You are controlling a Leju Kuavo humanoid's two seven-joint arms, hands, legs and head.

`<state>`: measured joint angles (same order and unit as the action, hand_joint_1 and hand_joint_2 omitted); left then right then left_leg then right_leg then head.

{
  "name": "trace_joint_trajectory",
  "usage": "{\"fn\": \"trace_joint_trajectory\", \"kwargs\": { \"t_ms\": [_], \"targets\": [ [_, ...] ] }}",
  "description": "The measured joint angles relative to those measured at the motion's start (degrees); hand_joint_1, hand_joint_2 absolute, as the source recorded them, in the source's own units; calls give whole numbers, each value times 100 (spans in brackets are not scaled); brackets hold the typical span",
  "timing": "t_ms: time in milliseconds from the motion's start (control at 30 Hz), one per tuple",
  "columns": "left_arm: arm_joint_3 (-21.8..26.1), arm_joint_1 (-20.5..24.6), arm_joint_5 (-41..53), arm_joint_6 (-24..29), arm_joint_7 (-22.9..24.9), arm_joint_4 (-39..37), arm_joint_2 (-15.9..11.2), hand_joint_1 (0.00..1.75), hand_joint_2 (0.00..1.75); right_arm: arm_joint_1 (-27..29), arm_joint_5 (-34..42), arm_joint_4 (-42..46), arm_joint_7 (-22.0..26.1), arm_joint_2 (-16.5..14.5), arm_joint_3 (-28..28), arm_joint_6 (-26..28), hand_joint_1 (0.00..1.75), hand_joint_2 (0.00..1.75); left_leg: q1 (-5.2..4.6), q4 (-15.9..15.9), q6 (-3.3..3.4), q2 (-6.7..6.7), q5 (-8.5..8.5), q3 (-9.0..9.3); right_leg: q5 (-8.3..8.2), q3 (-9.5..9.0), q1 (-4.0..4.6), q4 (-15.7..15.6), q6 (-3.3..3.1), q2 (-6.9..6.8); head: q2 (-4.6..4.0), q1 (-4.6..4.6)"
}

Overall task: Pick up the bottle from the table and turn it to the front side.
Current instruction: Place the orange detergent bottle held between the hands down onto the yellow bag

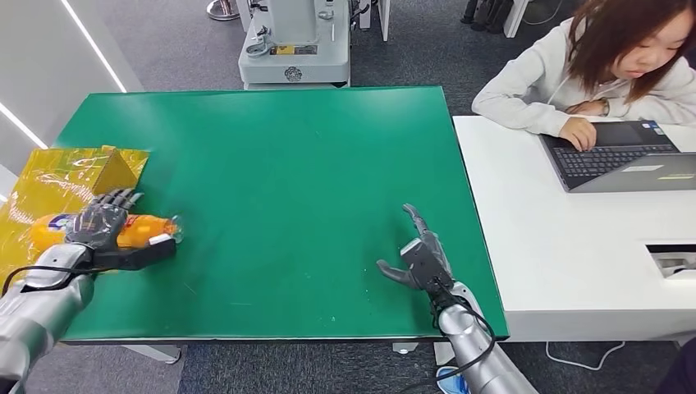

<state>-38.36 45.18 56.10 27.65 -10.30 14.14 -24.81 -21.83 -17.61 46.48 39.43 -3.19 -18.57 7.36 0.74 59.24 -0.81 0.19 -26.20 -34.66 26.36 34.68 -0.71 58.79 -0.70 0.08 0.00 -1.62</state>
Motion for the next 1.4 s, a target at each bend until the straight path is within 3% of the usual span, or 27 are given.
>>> {"fn": "trace_joint_trajectory", "kwargs": {
  "t_ms": [167, 367, 600, 767, 900, 1000, 1133, 1267, 1400],
  "targets": [
    [1515, -10, -1409, 385, -597, 18, 116, 0, 175, 44, -8, 14, -45, 0, 1, -15, 0, 175, 1, 0, 0, 6, 0, 1, 0, 3, 0, 0, -1, 5, 0, -1],
    [3407, 27, -2612, 711, -1360, 195, 36, 0, 175, 116, 18, 162, -93, 13, 25, -39, 0, 175, 4, -1, 0, 11, 0, 1, 0, 6, 1, 0, -1, 12, 0, -1],
    [4660, 36, -3060, 936, -2111, 399, -37, 0, 175, 138, 72, 226, -90, 20, 65, -32, 0, 175, 3, 0, -1, 12, 0, 1, -1, 6, 2, 0, -1, 12, 0, 1],
    [5101, 25, -3224, 886, -2471, 538, -24, 0, 175, 142, 95, 231, -56, 20, 75, -13, 0, 175, 1, 1, 0, 10, 0, 1, -1, 6, 1, -1, -1, 10, 0, 0],
    [5122, -318, -3739, 83, -2886, 1437, 328, 0, 175, 157, 243, 288, 35, 20, 146, 102, 0, 175, -5, 4, 0, 1, 0, 2, -1, 3, -4, -5, 0, 0, 0, -1],
    [4663, -889, -4143, -866, -2885, 2642, 965, 0, 175, 255, 460, 607, 60, 18, 230, 175, 0, 175, -11, 5, 1, -21, 0, 2, 0, -9, -10, -12, 2, -22, 0, 0],
    [3674, -1782, -5241, -1945, -2672, 4038, 1982, 0, 175, 673, 670, 1626, 34, -13, 281, 264, 0, 175, -15, 6, 20, -24, -13, -1, 1, -19, -15, -25, 8, -26, 0, 2],
    [2843, -2452, -5849, -2097, -2520, 4907, 2731, 0, 175, 1351, 738, 2907, -35, -37, 284, 448, 0, 175, -16, 8, 36, -20, -28, -5, 10, -18, -16, -34, 23, -23, 0, 1],
    [2313, -2836, -5962, -2068, -2348, 5558, 3089, 0, 175, 1977, 662, 3901, -42, -36, 284, 655, 0, 175, -13, 4, 41, -17, -36, -6, 15, -16, -15, -34, 26, -21, 0, 1]
  ]
}}
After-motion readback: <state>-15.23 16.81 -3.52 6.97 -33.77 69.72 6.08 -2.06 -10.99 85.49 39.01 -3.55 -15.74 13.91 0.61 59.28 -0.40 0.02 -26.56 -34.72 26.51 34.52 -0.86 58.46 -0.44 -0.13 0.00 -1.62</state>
